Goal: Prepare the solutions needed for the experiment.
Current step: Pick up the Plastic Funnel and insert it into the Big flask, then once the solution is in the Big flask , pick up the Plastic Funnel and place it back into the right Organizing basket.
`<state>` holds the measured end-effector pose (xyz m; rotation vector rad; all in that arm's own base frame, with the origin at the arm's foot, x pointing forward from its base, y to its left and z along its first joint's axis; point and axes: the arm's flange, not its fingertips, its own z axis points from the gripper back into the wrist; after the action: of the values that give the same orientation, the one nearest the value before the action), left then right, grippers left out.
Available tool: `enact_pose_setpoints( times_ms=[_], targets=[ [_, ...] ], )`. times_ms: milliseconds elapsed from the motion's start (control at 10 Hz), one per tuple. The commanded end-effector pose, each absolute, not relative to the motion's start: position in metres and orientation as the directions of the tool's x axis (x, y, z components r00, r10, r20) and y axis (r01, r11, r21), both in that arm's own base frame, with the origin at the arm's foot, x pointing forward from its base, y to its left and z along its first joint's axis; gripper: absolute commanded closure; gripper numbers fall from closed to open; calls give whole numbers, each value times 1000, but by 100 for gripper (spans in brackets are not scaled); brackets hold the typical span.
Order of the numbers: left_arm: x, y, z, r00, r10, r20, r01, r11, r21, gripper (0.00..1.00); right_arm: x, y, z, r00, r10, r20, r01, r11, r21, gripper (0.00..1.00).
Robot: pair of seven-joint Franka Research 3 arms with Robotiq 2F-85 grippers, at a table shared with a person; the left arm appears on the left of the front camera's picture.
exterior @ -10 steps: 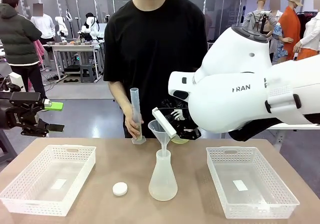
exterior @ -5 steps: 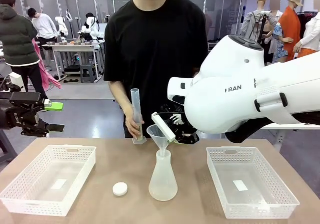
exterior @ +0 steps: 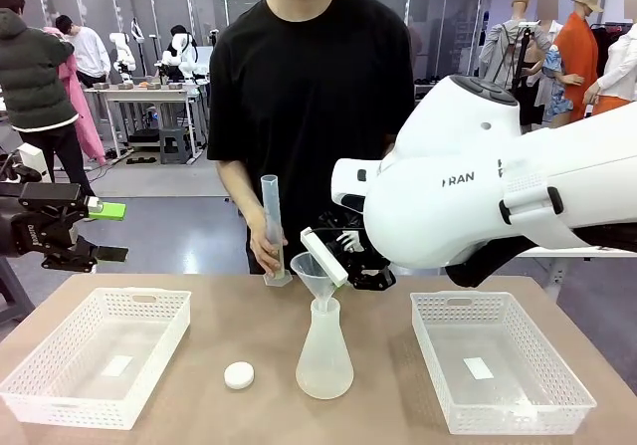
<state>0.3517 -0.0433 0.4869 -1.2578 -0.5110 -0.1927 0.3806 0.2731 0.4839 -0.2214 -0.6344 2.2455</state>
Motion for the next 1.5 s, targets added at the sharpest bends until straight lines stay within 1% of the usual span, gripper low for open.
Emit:
enact_pose_setpoints(
  times_ms=[0,100,200,300,400,1400],
  targets=[
    [353,-46,487,861,145,487,433,290,-853,0,382,268,479,-702,711,36,-623,-589,-514,74],
    [353,-46,487,861,145,487,433,290,-853,0,380,267,479,-700,713,41,-629,-588,-508,59],
    [353,-46,487,861,145,487,433,290,-853,0,378,267,479,-695,717,52,-639,-583,-502,56],
    [353,-46,487,861,145,487,433,290,-853,0,375,266,480,-688,724,50,-649,-583,-488,41],
    [353,-46,487,861,145,487,433,290,-853,0,380,273,483,-683,729,40,-644,-575,-504,41],
    [353,-46,487,861,145,487,433,290,-853,0,380,273,483,-683,730,34,-644,-580,-498,41]
  ],
)
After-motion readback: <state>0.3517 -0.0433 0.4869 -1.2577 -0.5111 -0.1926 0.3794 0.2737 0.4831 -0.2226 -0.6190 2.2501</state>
